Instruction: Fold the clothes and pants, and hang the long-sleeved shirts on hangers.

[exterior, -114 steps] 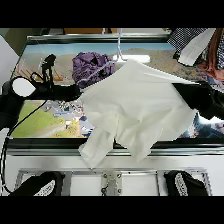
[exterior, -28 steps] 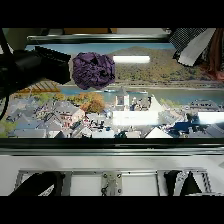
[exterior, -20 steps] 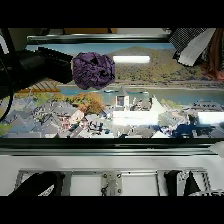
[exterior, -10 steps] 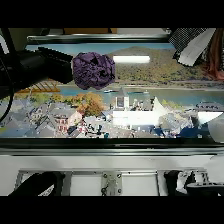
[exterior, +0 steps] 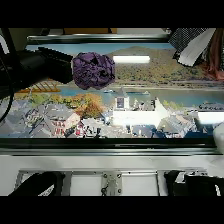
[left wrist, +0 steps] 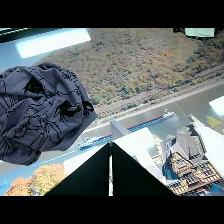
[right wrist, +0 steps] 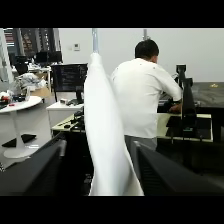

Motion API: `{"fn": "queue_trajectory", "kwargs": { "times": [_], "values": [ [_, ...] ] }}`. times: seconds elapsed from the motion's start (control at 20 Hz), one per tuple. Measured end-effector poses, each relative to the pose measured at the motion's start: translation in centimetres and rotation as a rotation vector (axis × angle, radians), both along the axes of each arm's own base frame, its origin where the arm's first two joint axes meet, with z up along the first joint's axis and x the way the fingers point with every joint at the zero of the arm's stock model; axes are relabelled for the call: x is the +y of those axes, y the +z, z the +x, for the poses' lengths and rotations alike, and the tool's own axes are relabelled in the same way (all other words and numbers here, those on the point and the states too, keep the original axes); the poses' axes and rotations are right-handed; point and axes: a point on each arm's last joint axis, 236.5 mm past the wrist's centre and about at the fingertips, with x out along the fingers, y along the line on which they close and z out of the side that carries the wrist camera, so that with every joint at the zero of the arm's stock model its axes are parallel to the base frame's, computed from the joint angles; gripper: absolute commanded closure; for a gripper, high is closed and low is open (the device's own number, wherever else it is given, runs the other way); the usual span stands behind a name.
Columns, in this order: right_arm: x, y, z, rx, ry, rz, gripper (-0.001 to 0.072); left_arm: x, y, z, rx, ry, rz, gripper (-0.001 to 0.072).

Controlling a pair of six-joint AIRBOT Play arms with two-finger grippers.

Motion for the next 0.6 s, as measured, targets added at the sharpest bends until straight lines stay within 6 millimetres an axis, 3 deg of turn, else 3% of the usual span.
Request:
{"fn": "queue_trajectory", "kwargs": {
  "times": [0.1,0.35,0.45,0.6],
  "values": [
    [0.3,0.4,0.0,-0.025,0.009,-0.006,0.0090,0.0,0.0,0.0,-0.001,-0.001,0.002,0.0684],
    [3.4,4.4,0.4,-0.298,0.154,-0.066,0.0103,0.0,0.0,0.0,-0.001,-0.001,0.002,0.0684],
    [5.1,5.5,1.9,-0.405,0.295,-0.057,0.0103,0.0,0.0,0.0,0.000,-0.001,0.002,0.0684],
    [8.2,6.0,6.1,-0.417,0.542,-0.032,0.0103,0.0,-0.2,-0.1,0.010,0.000,0.004,0.0684]
  ]
}}
